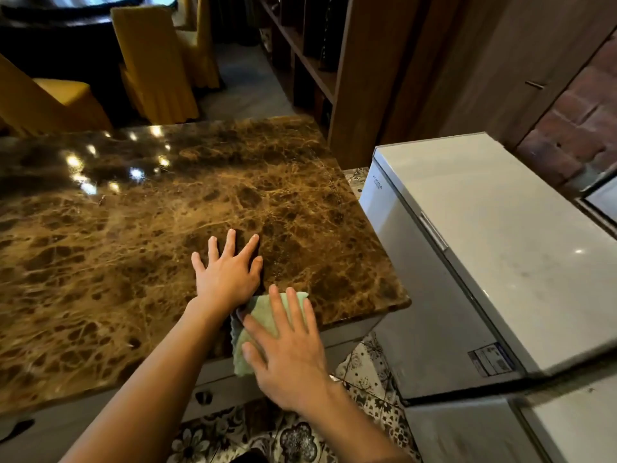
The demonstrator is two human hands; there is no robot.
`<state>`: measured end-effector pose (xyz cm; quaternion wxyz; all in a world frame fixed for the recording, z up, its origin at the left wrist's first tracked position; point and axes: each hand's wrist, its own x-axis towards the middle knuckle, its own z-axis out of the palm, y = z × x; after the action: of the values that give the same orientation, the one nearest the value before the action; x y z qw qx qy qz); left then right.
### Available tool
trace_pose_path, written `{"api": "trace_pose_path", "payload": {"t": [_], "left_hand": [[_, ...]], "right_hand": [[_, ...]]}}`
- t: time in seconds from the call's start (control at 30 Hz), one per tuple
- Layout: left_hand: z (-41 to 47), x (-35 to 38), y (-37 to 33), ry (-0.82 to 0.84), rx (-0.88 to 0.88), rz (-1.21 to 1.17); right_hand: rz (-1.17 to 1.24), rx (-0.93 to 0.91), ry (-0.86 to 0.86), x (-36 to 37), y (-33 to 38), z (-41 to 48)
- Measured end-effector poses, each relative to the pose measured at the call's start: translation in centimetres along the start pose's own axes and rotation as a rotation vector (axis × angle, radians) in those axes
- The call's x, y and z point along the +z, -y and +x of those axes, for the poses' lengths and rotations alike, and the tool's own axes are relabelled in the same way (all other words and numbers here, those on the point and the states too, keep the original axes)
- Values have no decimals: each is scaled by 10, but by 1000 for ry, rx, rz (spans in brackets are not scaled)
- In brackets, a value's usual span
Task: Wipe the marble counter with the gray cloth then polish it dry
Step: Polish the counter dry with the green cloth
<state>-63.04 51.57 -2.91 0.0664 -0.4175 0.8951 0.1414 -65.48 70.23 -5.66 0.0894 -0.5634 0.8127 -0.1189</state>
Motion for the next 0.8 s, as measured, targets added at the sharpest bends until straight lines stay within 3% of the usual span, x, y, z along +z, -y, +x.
{"api": "trace_pose_path", "payload": {"t": [0.27,0.8], "left_hand": [[26,-13,28,0,-19,6],[199,-52,62,-52,1,5]], "right_hand": [[-79,190,81,-32,-80,52],[-91,289,154,-52,-124,417]]}}
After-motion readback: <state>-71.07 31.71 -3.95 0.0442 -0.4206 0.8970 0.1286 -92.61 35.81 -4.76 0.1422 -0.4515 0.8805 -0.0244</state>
